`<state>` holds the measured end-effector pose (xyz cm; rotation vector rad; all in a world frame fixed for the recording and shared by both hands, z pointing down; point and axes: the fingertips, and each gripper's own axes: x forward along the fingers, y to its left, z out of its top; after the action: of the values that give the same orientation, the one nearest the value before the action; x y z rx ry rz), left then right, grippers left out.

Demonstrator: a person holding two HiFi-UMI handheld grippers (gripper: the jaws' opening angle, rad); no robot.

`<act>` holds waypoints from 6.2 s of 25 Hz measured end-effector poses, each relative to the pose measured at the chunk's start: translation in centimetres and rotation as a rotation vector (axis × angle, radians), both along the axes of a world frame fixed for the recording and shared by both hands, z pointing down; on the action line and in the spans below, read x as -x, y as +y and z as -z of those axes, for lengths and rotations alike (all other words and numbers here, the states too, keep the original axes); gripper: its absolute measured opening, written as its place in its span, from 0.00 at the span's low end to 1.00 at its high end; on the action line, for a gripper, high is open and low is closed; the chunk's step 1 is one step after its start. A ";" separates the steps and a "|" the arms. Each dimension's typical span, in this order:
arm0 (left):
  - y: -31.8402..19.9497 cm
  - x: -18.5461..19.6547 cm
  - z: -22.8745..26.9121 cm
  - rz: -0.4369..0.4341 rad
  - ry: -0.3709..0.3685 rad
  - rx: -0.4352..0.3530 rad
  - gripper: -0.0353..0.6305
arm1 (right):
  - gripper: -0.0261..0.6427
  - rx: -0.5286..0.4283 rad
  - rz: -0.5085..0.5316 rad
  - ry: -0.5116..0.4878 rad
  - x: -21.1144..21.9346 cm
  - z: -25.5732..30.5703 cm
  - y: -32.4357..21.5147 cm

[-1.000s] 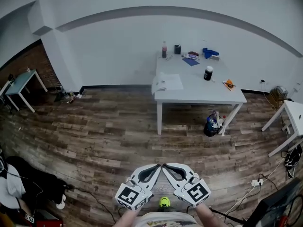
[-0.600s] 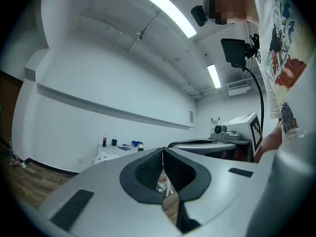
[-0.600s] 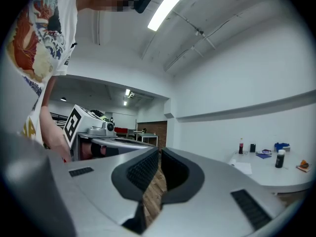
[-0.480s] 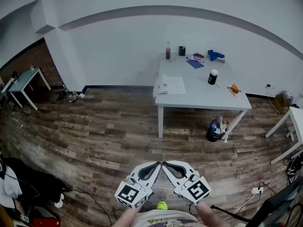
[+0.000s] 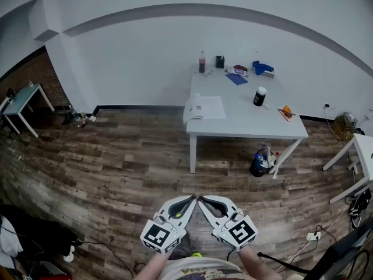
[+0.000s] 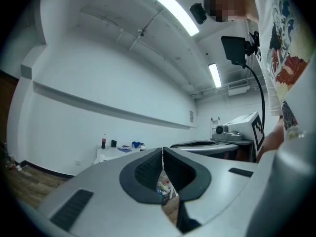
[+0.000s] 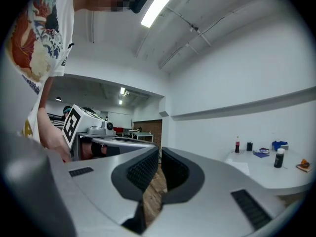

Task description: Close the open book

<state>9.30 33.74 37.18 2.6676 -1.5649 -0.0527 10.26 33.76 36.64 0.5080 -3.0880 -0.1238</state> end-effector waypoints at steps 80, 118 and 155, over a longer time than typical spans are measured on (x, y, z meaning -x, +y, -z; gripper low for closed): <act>-61.1 20.2 -14.5 0.078 -0.195 0.204 0.08 | 0.08 0.243 -0.001 0.173 14.9 -9.0 -63.1; -65.9 28.6 -37.3 -0.050 -0.246 0.300 0.16 | 0.12 0.395 -0.038 0.476 25.9 -26.1 -66.3; -69.3 29.2 -41.2 0.095 -0.405 0.290 0.28 | 0.14 0.435 -0.080 0.499 24.5 -27.3 -67.2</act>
<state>-19.86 -35.55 78.40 2.4768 -1.6421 0.6957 -14.25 -33.47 63.97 0.4858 -2.4979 0.3584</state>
